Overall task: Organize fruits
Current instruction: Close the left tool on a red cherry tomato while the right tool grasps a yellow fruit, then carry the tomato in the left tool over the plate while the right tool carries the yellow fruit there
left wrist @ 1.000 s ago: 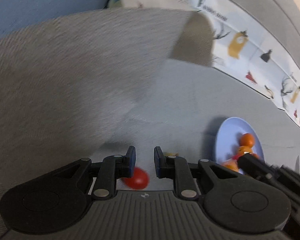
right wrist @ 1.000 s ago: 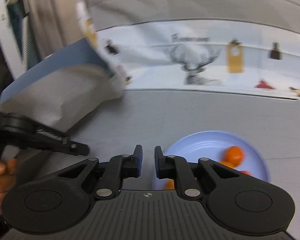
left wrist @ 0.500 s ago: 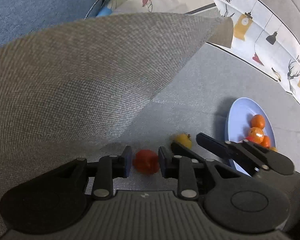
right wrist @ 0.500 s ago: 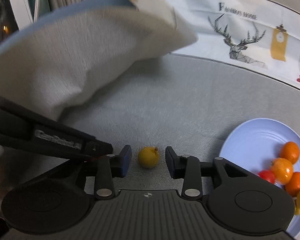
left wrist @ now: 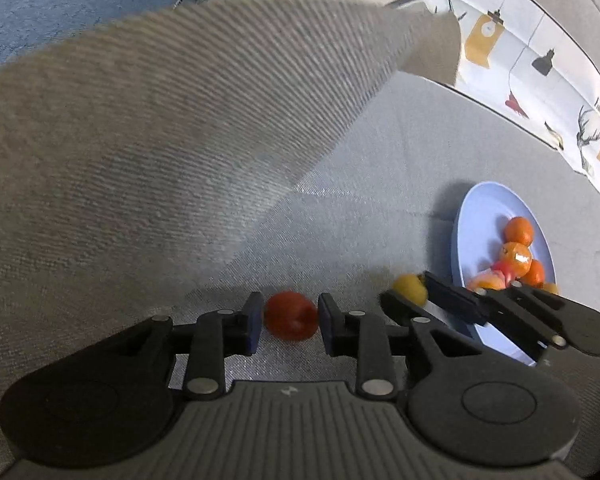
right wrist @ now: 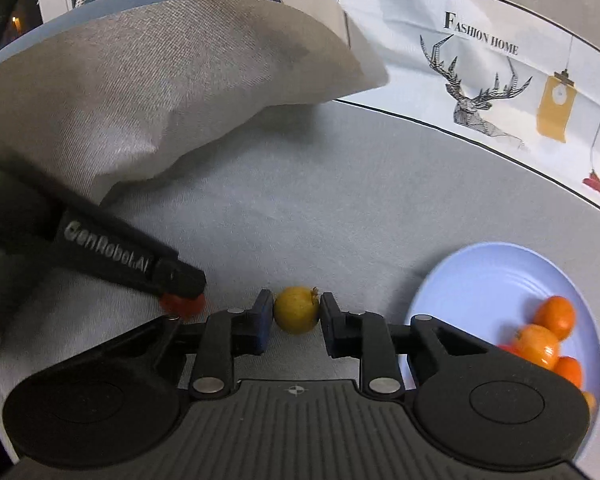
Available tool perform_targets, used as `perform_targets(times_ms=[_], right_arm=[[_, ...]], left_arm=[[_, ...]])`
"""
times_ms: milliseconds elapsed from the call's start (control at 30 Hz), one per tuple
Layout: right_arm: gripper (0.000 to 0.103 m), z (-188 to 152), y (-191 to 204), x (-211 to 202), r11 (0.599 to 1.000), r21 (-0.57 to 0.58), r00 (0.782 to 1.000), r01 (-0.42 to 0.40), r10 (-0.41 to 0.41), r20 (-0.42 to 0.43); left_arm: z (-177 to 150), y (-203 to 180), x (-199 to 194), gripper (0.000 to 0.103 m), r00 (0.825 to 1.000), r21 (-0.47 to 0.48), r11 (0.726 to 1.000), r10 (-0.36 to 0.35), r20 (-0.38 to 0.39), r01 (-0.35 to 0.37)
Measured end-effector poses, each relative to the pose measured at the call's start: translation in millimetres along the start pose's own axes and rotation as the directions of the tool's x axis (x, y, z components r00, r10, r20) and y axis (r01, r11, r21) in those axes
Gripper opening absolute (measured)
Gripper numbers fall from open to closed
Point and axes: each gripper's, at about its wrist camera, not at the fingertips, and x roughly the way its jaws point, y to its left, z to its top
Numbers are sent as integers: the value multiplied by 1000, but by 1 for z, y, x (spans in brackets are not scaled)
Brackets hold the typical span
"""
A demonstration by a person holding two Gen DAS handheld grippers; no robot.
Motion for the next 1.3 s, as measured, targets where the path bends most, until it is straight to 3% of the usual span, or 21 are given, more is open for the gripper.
perform_targets(times_ms=[100, 367, 600, 833, 1000, 1133, 1300], right_arm=[[26, -5, -2, -8, 1000, -24, 1000, -3, 3, -4], [27, -7, -11, -8, 1000, -7, 1000, -12, 12, -6], [27, -4, -12, -16, 1000, 3, 1000, -11, 11, 29], [27, 5, -38, -63, 999, 47, 990, 5, -11, 138], [27, 0, -66, -101, 996, 29, 971, 83, -87, 224], [26, -19, -97, -99, 985, 143, 974, 101, -127, 186], [26, -30, -122, -102, 970, 191, 966, 150, -185, 180]], left_arm=[[-2, -8, 4, 38, 1000, 39, 999, 19, -12, -18], [-6, -18, 15, 36, 998, 101, 993, 60, -36, -56], [-6, -24, 6, 35, 997, 131, 988, 79, 16, -80], [-2, -36, -15, 35, 994, 127, 992, -10, 110, -4], [-3, -58, -23, 35, 985, 173, 984, -58, 163, 29], [-3, -72, -24, 35, 978, 173, 984, -86, 191, 53], [0, -88, -22, 35, 967, 147, 985, -119, 226, 87]])
